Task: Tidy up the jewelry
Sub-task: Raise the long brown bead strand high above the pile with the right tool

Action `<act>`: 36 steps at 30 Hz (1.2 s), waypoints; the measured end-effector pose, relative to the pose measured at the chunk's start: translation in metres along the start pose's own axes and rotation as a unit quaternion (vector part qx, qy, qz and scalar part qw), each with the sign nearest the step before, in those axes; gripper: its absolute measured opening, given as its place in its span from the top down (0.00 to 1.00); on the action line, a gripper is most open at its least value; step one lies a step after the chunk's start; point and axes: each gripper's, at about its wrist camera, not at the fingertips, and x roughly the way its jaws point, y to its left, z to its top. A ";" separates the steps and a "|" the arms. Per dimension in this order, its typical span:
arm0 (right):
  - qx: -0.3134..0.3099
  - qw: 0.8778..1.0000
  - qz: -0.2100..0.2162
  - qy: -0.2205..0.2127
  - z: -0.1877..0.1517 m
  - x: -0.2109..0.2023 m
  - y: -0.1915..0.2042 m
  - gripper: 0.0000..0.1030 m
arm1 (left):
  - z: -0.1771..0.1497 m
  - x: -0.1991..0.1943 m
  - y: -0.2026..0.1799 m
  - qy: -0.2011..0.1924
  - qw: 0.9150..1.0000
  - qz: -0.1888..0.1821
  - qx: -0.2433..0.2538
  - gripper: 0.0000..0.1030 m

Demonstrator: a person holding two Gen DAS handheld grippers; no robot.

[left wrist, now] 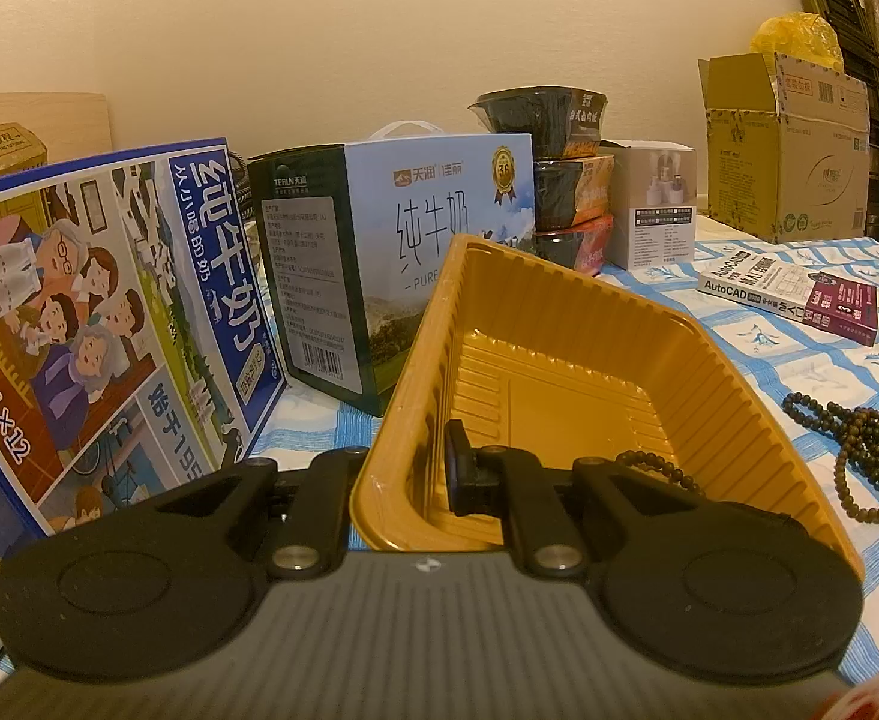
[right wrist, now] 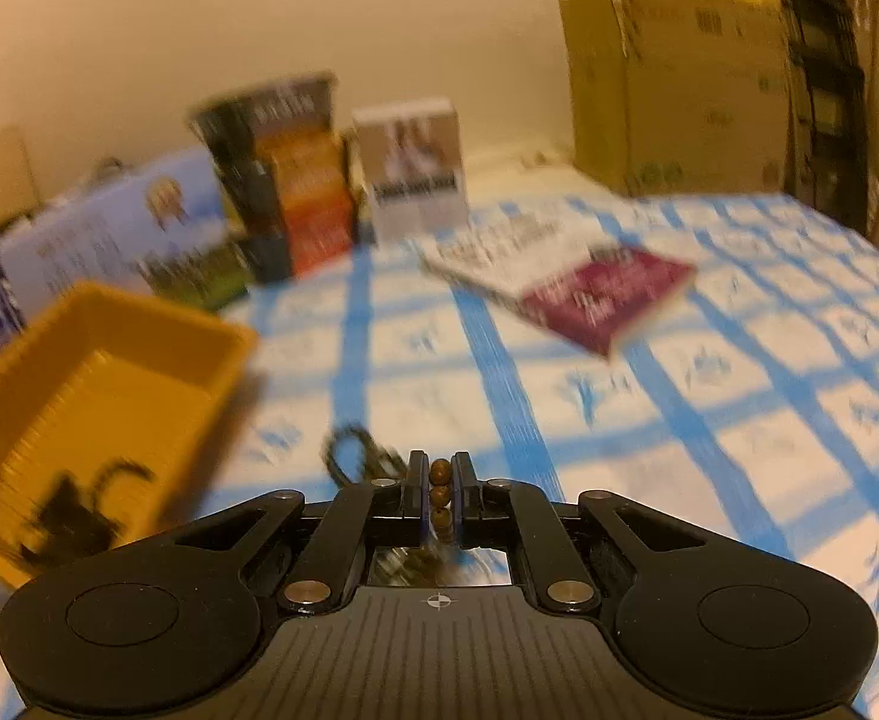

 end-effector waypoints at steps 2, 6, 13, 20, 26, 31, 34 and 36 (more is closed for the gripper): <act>0.002 1.000 0.017 -0.018 0.012 -0.013 0.005 0.93 | 0.000 0.000 0.000 0.000 1.000 0.000 0.000 0.89; -0.005 0.998 0.038 -0.055 0.037 -0.036 0.016 0.93 | 0.000 0.000 0.000 -0.001 1.000 -0.001 0.000 0.89; -0.015 0.994 0.067 -0.090 0.065 -0.068 0.032 0.93 | 0.001 -0.001 -0.002 -0.002 1.000 -0.003 0.001 0.89; -0.026 0.993 0.075 -0.090 0.074 -0.082 0.042 0.93 | 0.002 -0.001 -0.002 -0.002 1.000 -0.003 0.000 0.89; -0.038 0.992 0.077 -0.096 0.078 -0.091 0.047 0.93 | 0.002 -0.002 -0.003 -0.004 1.000 -0.003 0.002 0.89; -0.045 0.990 0.082 -0.107 0.086 -0.101 0.051 0.93 | 0.002 -0.003 -0.003 -0.004 1.000 -0.004 0.002 0.89; -0.050 0.989 0.085 -0.108 0.089 -0.105 0.054 0.93 | 0.001 -0.004 -0.004 -0.006 1.000 -0.005 0.002 0.89; -0.053 0.989 0.089 -0.107 0.091 -0.106 0.056 0.93 | 0.001 -0.004 -0.004 -0.005 1.000 -0.005 0.001 0.89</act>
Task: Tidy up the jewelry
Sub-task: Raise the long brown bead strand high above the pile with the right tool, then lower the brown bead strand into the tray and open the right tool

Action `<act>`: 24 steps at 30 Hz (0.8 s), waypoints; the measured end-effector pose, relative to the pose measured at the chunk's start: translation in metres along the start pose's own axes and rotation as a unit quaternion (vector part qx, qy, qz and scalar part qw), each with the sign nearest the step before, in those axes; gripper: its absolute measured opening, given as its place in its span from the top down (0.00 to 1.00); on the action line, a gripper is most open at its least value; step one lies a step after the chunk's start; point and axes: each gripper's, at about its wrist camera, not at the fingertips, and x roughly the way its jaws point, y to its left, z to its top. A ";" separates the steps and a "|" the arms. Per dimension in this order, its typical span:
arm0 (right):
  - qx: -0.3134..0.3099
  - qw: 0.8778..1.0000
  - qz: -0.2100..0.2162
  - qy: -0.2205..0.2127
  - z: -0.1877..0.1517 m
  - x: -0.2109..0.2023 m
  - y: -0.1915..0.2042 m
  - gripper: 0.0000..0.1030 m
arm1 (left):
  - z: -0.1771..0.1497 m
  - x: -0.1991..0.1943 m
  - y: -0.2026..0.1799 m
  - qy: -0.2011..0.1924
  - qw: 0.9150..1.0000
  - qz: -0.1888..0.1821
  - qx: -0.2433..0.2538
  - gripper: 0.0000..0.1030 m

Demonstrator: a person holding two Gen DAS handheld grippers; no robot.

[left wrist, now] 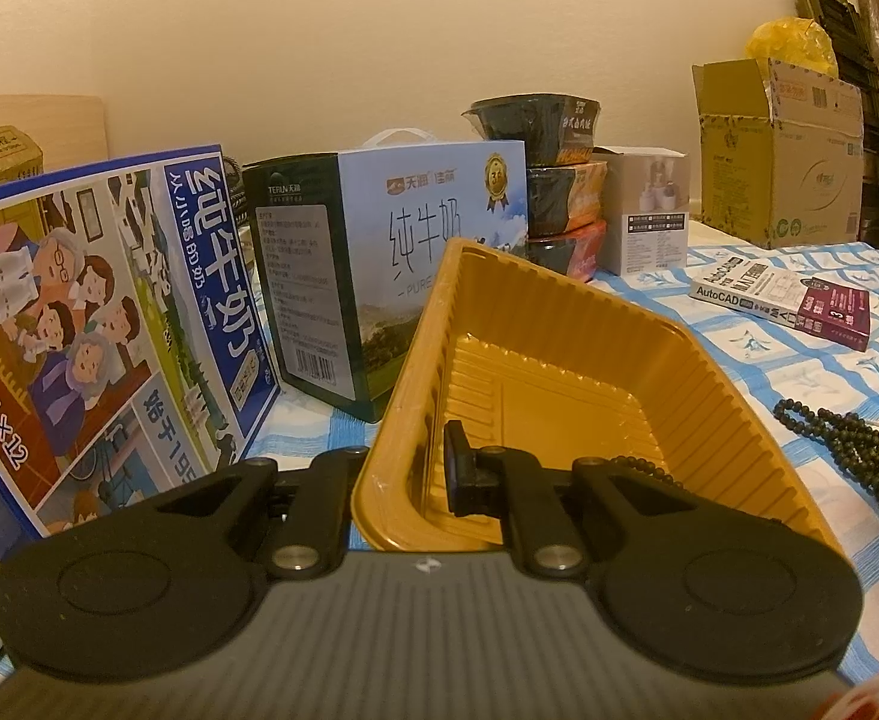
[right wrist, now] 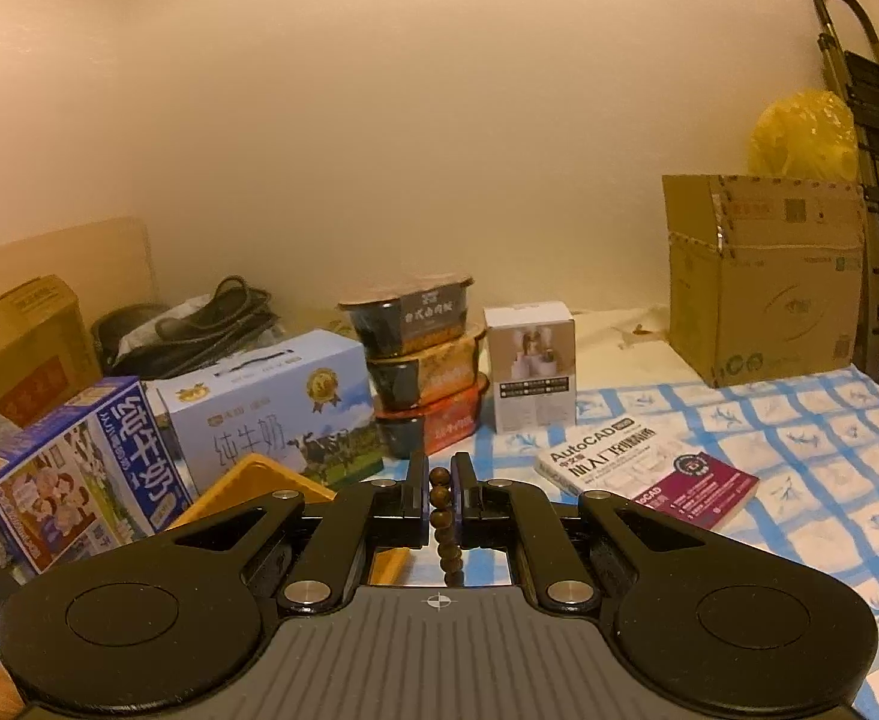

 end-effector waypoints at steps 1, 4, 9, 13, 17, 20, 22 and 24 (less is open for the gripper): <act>-0.001 1.000 0.002 0.001 0.001 0.000 0.001 0.93 | 0.000 0.000 0.000 0.000 1.000 0.000 0.000 0.89; -0.001 1.000 0.013 0.001 0.003 0.000 0.007 0.93 | 0.000 0.000 -0.001 -0.001 1.000 0.000 0.001 0.89; 0.006 0.999 0.041 -0.002 0.007 0.006 0.019 0.93 | 0.001 -0.002 -0.002 -0.002 1.000 -0.002 -0.001 0.89; 0.010 0.998 0.065 -0.006 0.013 0.016 0.032 0.93 | 0.002 -0.003 -0.002 -0.002 1.000 -0.002 -0.001 0.89; 0.012 0.996 0.085 -0.010 0.018 0.030 0.046 0.93 | 0.001 -0.004 -0.002 -0.001 1.000 -0.003 -0.001 0.89; 0.013 0.995 0.102 -0.011 0.020 0.042 0.056 0.93 | 0.001 -0.004 -0.002 -0.001 1.000 -0.005 -0.002 0.89; 0.014 0.993 0.113 -0.010 0.020 0.051 0.062 0.93 | 0.001 -0.005 -0.002 -0.001 1.000 -0.006 -0.002 0.89; 0.016 0.992 0.122 -0.005 0.018 0.059 0.068 0.93 | 0.001 -0.004 -0.001 -0.001 1.000 -0.006 -0.003 0.89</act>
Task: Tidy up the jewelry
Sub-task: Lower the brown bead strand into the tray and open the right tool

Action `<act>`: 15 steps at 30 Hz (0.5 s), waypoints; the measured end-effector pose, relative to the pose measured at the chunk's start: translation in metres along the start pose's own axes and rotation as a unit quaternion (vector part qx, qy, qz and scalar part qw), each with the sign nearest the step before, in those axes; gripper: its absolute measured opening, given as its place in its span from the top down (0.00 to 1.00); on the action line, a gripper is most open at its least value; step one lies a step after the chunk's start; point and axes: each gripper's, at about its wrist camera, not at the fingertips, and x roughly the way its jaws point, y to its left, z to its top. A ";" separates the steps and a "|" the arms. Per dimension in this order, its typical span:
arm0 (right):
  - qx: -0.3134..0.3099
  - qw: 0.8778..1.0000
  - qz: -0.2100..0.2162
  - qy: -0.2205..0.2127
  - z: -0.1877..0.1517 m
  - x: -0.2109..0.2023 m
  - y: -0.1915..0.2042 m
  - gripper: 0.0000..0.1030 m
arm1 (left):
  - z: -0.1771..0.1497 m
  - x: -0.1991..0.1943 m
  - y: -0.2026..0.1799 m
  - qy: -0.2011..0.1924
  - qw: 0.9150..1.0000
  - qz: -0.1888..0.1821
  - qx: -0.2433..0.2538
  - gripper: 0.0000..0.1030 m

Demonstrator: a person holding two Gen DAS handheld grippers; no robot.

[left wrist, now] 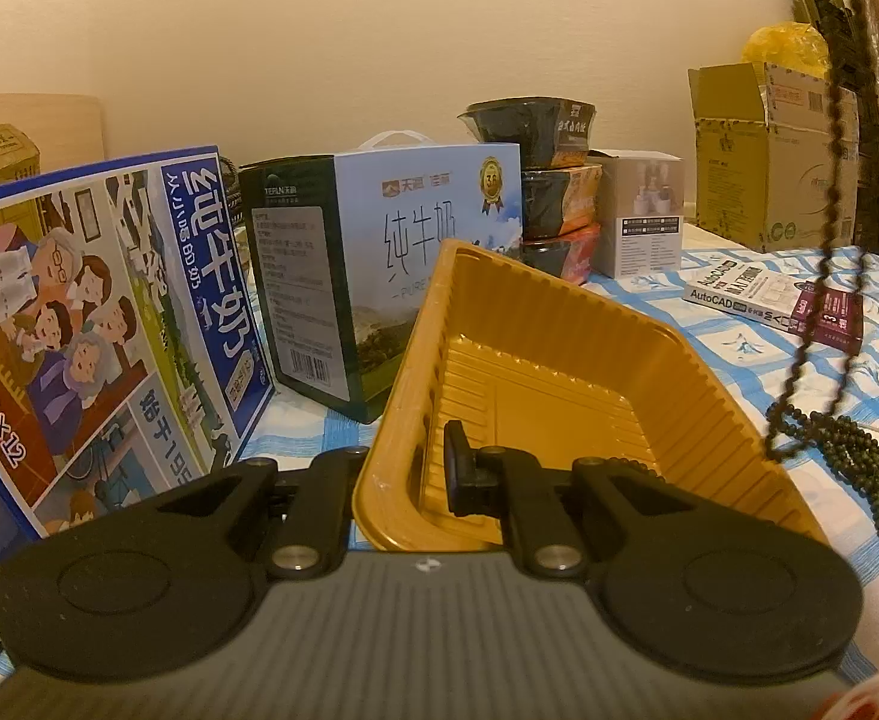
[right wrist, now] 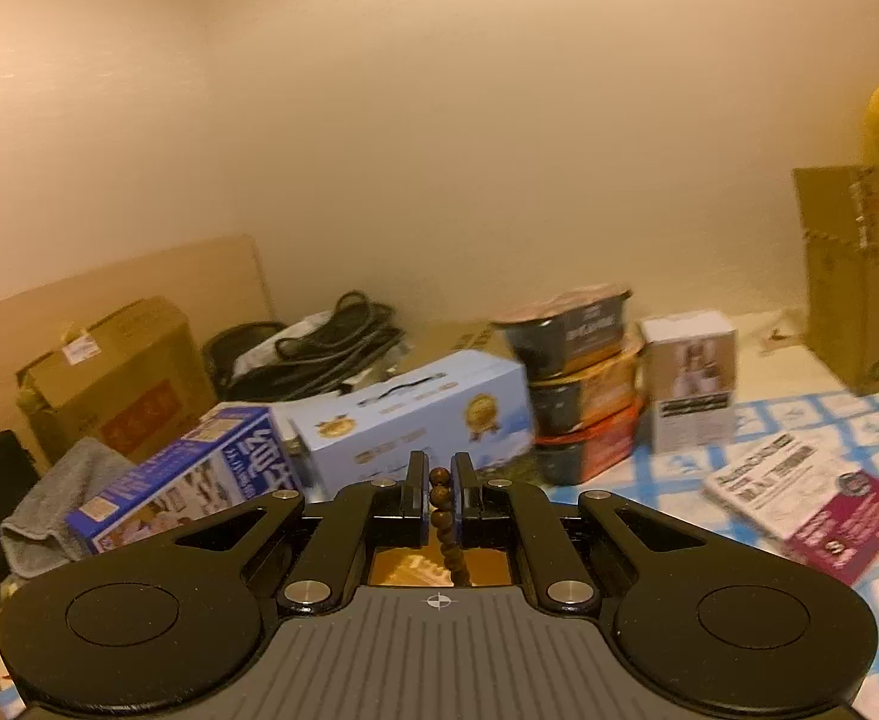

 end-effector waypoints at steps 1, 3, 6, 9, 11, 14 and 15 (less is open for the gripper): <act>0.001 1.000 0.002 0.004 -0.002 0.005 0.001 0.93 | 0.000 0.000 0.000 0.000 1.000 0.000 -0.001 0.89; 0.006 1.000 0.005 0.019 -0.009 0.017 0.001 0.93 | 0.000 0.000 0.000 0.000 1.000 -0.001 -0.001 0.89; 0.016 0.999 0.009 0.044 -0.021 0.034 0.001 0.93 | 0.000 -0.001 0.000 -0.001 1.000 -0.002 -0.002 0.89; 0.018 0.998 0.009 0.068 -0.035 0.050 0.001 0.93 | 0.000 -0.001 0.000 -0.001 1.000 -0.002 0.000 0.89; 0.019 0.997 0.003 0.079 -0.042 0.058 0.000 0.93 | 0.000 -0.001 0.000 -0.001 1.000 -0.002 -0.001 0.89; 0.032 0.995 0.003 0.093 -0.052 0.069 -0.003 0.93 | -0.001 -0.001 0.000 0.000 1.000 -0.001 -0.001 0.89; 0.037 0.995 0.002 0.096 -0.054 0.071 -0.004 0.93 | -0.001 -0.001 0.000 0.001 1.000 -0.002 -0.001 0.89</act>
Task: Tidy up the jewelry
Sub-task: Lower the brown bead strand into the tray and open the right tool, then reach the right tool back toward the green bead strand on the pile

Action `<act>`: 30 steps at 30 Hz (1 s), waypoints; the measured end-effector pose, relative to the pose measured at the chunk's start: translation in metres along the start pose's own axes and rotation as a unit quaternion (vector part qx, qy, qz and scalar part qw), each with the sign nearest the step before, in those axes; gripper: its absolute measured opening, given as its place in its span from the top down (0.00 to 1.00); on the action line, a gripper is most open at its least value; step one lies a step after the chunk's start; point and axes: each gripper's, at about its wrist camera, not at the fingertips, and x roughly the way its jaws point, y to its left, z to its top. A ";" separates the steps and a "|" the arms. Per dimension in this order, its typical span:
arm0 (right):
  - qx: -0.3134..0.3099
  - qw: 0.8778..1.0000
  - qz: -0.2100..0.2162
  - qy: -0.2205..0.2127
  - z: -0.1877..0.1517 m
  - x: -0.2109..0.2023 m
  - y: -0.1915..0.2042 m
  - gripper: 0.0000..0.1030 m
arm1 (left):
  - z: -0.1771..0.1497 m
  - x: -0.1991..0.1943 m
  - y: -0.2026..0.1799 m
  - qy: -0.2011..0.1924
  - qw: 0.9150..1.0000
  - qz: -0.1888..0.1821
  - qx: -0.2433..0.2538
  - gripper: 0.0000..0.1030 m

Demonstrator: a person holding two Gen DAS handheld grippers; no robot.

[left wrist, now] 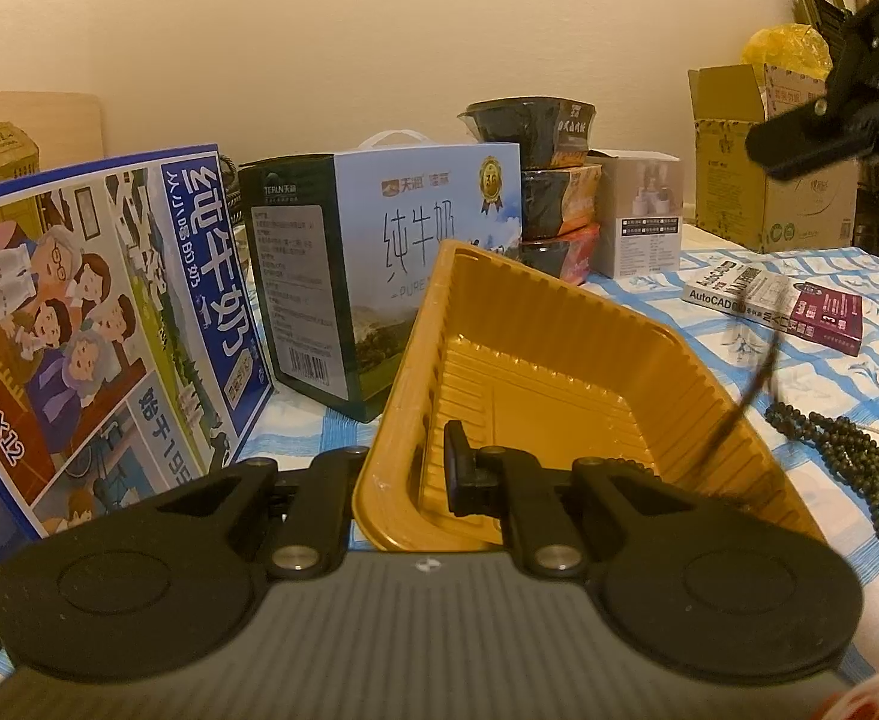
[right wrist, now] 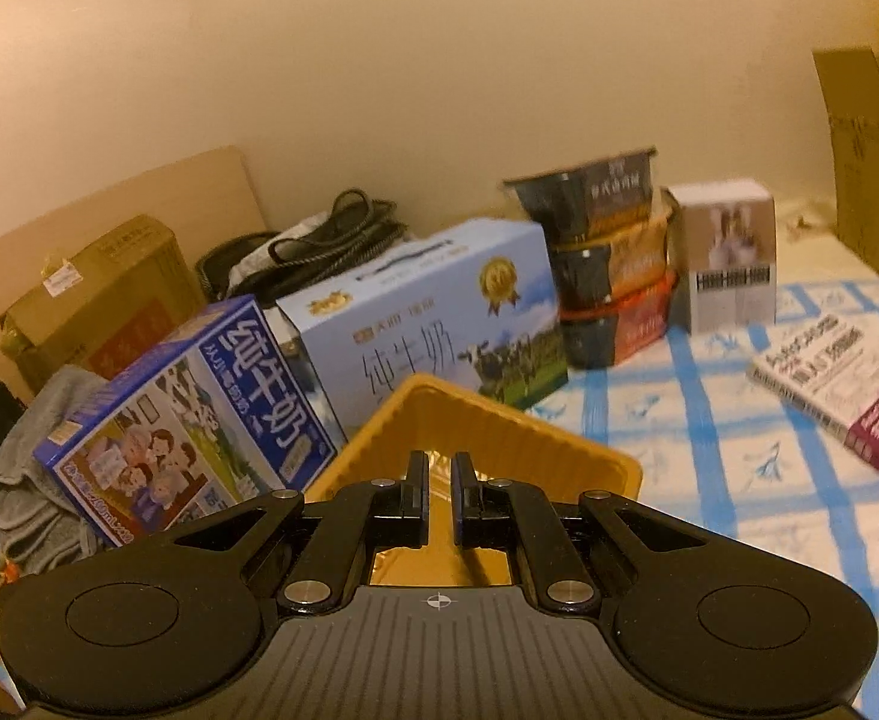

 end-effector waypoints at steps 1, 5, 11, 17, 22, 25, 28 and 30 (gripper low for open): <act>0.004 1.000 -0.003 0.002 0.000 0.002 -0.002 0.93 | 0.000 0.000 0.000 0.000 1.000 0.000 0.000 0.89; 0.011 1.000 -0.008 0.002 -0.004 -0.003 -0.007 0.91 | -0.001 0.001 0.001 0.001 1.000 0.000 -0.001 0.89; 0.026 0.999 -0.033 0.015 -0.019 -0.020 -0.023 0.82 | -0.002 0.000 0.002 0.003 1.000 0.001 -0.003 0.89; 0.058 0.995 -0.076 0.026 -0.047 -0.048 -0.051 0.66 | -0.001 0.000 0.001 0.002 1.000 0.002 -0.001 0.89; 0.090 0.988 -0.121 0.039 -0.072 -0.074 -0.076 0.64 | -0.001 0.001 0.001 0.002 1.000 0.004 0.000 0.89; 0.108 0.982 -0.144 0.048 -0.088 -0.086 -0.088 0.64 | 0.000 0.001 0.001 0.003 1.000 0.004 0.000 0.89; 0.119 0.977 -0.167 0.060 -0.103 -0.095 -0.098 0.64 | 0.000 0.001 0.001 0.003 1.000 0.005 0.001 0.89; 0.124 0.974 -0.179 0.068 -0.112 -0.099 -0.102 0.64 | 0.001 0.001 0.000 0.001 1.000 0.005 0.004 0.89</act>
